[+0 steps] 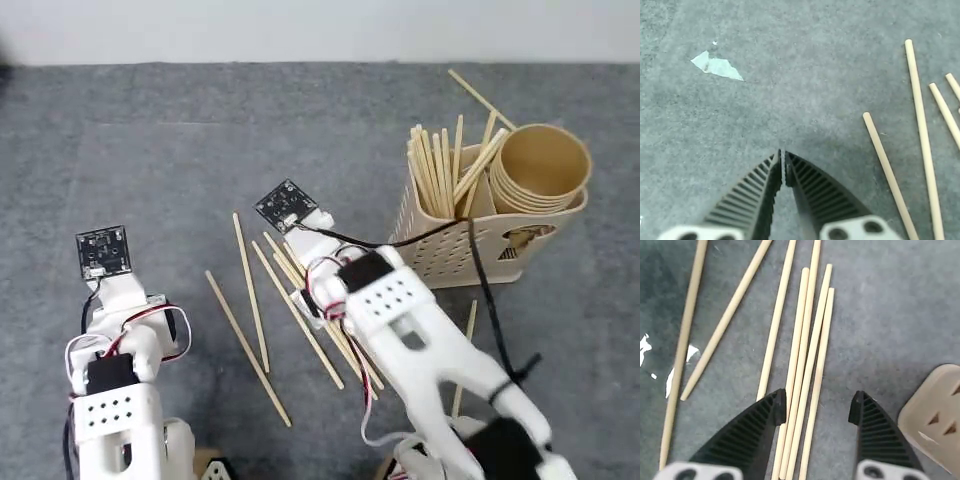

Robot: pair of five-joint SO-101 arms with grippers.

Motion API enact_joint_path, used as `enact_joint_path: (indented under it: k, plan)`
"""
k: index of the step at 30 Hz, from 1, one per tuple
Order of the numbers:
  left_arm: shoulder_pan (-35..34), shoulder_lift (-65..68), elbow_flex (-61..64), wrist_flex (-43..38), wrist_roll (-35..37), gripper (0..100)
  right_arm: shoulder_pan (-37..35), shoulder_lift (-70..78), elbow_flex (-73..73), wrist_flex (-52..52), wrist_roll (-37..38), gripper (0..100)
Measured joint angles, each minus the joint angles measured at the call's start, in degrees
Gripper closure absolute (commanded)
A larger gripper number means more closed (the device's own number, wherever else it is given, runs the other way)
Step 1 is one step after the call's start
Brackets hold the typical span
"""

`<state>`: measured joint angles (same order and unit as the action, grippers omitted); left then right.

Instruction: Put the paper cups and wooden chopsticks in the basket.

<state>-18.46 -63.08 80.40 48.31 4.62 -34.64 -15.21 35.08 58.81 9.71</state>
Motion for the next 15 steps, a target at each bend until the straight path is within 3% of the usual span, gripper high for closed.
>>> enact_joint_path:
  k: [15]
  plan:
    - [0.0,0.0,0.53,0.0,0.0,99,0.0,24.35,-13.1,-0.09,0.0,77.9]
